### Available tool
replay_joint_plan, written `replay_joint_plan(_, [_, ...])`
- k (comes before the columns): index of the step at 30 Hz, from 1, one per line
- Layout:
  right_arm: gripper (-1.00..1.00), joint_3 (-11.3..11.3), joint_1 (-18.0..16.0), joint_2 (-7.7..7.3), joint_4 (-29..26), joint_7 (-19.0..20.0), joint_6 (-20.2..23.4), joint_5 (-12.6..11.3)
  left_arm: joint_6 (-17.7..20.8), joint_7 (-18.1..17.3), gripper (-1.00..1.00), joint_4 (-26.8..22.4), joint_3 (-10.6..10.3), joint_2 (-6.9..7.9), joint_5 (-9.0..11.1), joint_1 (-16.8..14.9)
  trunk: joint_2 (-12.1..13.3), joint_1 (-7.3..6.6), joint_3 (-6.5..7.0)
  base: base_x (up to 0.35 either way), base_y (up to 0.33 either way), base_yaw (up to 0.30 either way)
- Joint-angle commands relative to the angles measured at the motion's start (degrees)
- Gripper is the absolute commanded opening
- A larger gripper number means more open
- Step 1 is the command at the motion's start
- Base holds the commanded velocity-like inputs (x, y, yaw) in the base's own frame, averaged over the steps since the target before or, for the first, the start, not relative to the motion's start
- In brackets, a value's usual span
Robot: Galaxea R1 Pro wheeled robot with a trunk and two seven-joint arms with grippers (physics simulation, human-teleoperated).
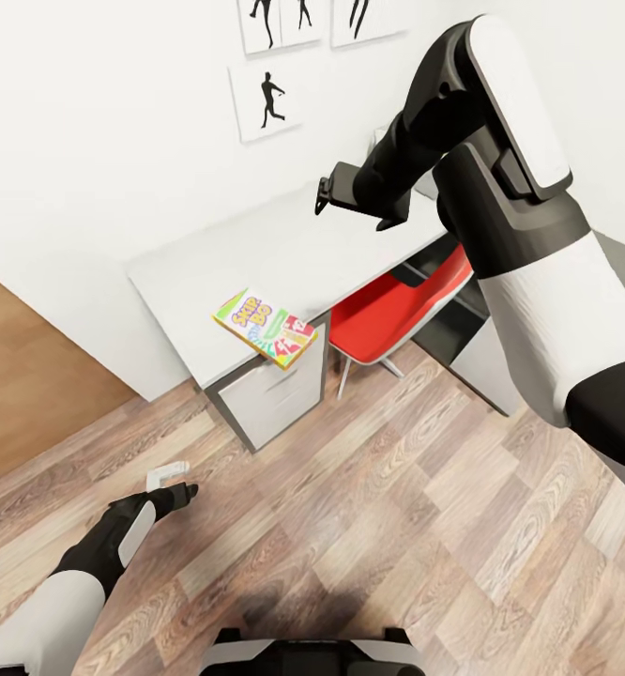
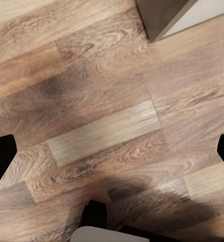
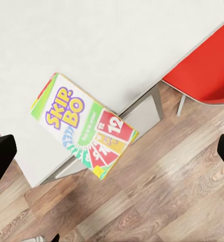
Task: Put all the toys in the child's room - the three board games (two on the bed and one on the table), the two jigsaw puzzles on the table, and the tennis ball on the table - inside the toy box on the table in the child's room.
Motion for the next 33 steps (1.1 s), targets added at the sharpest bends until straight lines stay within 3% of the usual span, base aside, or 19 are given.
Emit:
replay_joint_plan(1, [1.0, 0.0, 0.0, 0.0, 0.0, -0.6, 0.6, -0.5, 0.4, 0.3, 1.0, -0.1, 0.0, 0.01, 0.6, 0.0, -0.1, 0.04, 0.02, 0.0, 0.0, 0.0])
replay_joint_plan(10, [1.0, -0.1, 4.3, -0.12, 0.0, -0.6, 0.6, -0.5, 0.3, 0.3, 1.0, -0.1, 0.0, 0.01, 0.6, 0.0, -0.1, 0.04, 0.87, 0.0, 0.0, 0.0])
replay_joint_plan(33, [1.0, -0.1, 5.1, -0.84, -4.0, -0.6, 0.4, -0.4, 0.3, 0.3, 1.0, -0.1, 0.0, -0.03, 0.5, 0.0, -0.1, 0.04, 3.05, 0.0, 0.0, 0.0])
